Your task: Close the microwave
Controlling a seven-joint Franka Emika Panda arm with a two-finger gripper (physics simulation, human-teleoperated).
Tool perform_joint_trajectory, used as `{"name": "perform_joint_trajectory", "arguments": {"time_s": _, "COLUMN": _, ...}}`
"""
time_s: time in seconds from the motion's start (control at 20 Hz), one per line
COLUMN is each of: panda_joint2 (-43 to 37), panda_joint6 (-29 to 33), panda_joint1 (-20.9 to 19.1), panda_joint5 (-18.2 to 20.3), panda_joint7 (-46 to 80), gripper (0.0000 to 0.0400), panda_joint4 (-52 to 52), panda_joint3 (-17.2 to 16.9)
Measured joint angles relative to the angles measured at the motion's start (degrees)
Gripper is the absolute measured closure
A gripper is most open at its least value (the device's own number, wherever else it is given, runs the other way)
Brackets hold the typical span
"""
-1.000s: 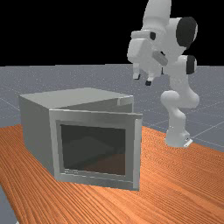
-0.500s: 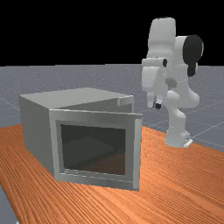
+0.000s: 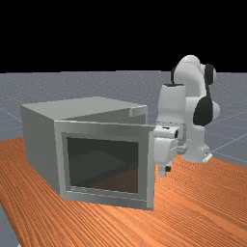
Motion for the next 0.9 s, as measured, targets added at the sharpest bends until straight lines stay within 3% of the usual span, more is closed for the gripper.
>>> {"name": "perform_joint_trajectory", "arguments": {"time_s": 0.25, "panda_joint2": -8.1, "panda_joint6": 2.6, "panda_joint1": -7.3, "panda_joint5": 7.6, "panda_joint7": -21.8, "gripper": 0.0, "panda_joint4": -13.1, "panda_joint3": 5.0}}
{"name": "perform_joint_trajectory", "arguments": {"time_s": 0.3, "panda_joint2": -10.0, "panda_joint6": 2.1, "panda_joint1": -4.0, "panda_joint5": 1.1, "panda_joint7": -13.4, "gripper": 0.0, "panda_joint4": -15.4, "panda_joint3": 0.9}}
{"name": "perform_joint_trajectory", "arguments": {"time_s": 0.45, "panda_joint2": -15.6, "panda_joint6": 3.9, "panda_joint1": -8.2, "panda_joint5": 9.3, "panda_joint7": -28.0, "gripper": 0.0, "panda_joint4": -23.6, "panda_joint3": 4.1}}
{"name": "perform_joint_trajectory", "arguments": {"time_s": 0.5, "panda_joint2": -18.1, "panda_joint6": 8.3, "panda_joint1": -10.0, "panda_joint5": 14.3, "panda_joint7": -34.8, "gripper": 0.0, "panda_joint4": -27.9, "panda_joint3": 5.4}}
{"name": "perform_joint_trajectory", "arguments": {"time_s": 0.55, "panda_joint2": -19.3, "panda_joint6": 9.8, "panda_joint1": -10.2, "panda_joint5": 15.0, "panda_joint7": -36.9, "gripper": 0.0, "panda_joint4": -29.7, "panda_joint3": 5.6}}
{"name": "perform_joint_trajectory", "arguments": {"time_s": 0.6, "panda_joint2": -19.7, "panda_joint6": 10.1, "panda_joint1": -10.1, "panda_joint5": 15.0, "panda_joint7": -37.3, "gripper": 0.0, "panda_joint4": -30.3, "panda_joint3": 5.6}}
{"name": "perform_joint_trajectory", "arguments": {"time_s": 0.65, "panda_joint2": -18.9, "panda_joint6": 11.8, "panda_joint1": -8.8, "panda_joint5": 12.6, "panda_joint7": -34.0, "gripper": 0.0, "panda_joint4": -29.7, "panda_joint3": 5.0}}
{"name": "perform_joint_trajectory", "arguments": {"time_s": 0.7, "panda_joint2": -15.9, "panda_joint6": 7.0, "panda_joint1": -8.8, "panda_joint5": 16.4, "panda_joint7": -33.9, "gripper": 0.0, "panda_joint4": -24.7, "panda_joint3": 6.9}}
{"name": "perform_joint_trajectory", "arguments": {"time_s": 0.85, "panda_joint2": -9.5, "panda_joint6": 6.0, "panda_joint1": -2.2, "panda_joint5": 11.7, "panda_joint7": -24.3, "gripper": 0.0, "panda_joint4": -15.8, "panda_joint3": 7.3}}
{"name": "perform_joint_trajectory", "arguments": {"time_s": 0.9, "panda_joint2": -7.5, "panda_joint6": 3.4, "panda_joint1": 0.4, "panda_joint5": 8.4, "panda_joint7": -20.5, "gripper": 0.0, "panda_joint4": -12.0, "panda_joint3": 5.8}}
